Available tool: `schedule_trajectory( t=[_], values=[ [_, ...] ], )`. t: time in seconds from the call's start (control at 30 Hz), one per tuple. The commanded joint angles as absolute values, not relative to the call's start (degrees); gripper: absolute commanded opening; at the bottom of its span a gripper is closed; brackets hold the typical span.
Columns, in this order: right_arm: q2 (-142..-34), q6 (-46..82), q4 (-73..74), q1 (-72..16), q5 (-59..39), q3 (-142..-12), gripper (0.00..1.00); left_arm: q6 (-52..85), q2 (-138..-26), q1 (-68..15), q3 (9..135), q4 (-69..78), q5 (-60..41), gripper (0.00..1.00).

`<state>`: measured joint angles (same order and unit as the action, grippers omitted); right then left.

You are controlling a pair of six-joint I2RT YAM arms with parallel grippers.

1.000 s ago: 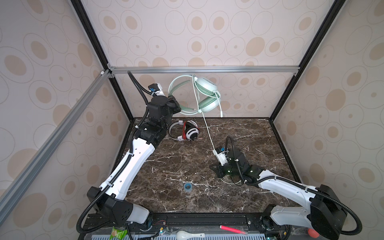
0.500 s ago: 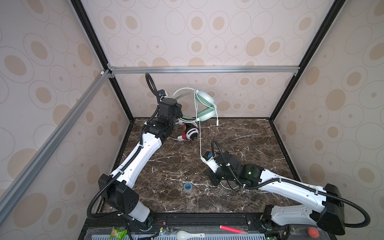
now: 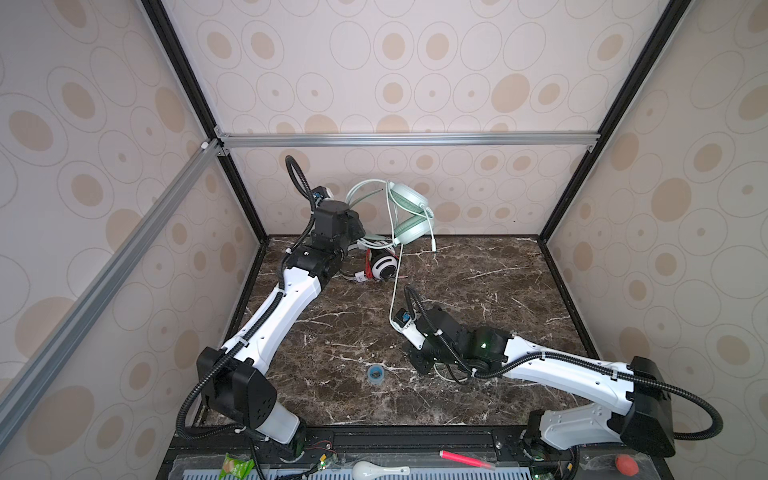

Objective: Wrap the headphones
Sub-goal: 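Pull the green cable down and toward the robot with the right gripper, then lower the green headphones with the left gripper while right gripper lifts the cable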

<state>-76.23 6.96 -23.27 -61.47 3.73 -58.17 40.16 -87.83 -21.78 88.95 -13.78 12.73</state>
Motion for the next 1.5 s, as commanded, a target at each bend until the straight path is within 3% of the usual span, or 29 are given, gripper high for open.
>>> schedule_trajectory(
  t=[0.0, 0.47, 0.87, 1.1, 1.47],
  values=[
    [-77.46, 5.53, -23.45, -63.45, 2.27, -57.11, 0.0, 48.49, -85.15, -20.74, 91.15, -4.59, 13.24, 0.0],
    [-80.08, 3.93, -25.59, -63.46, 2.76, -60.43, 0.0, 51.38, -82.73, -20.29, 89.83, -7.73, 10.35, 0.0],
    [-77.28, 0.77, -34.15, -64.88, 4.77, -69.11, 0.0, 29.72, -84.57, -21.62, 85.0, -3.43, 23.66, 0.0],
    [-77.56, -4.91, -42.44, -64.54, 7.32, -81.1, 0.0, 16.04, -86.11, -24.58, 79.11, -1.29, 28.44, 0.0],
    [-81.65, -12.13, -58.58, -53.93, 8.44, -101.44, 0.0, 4.43, -83.33, -32.19, 68.67, 0.33, 29.5, 0.0]
  ],
)
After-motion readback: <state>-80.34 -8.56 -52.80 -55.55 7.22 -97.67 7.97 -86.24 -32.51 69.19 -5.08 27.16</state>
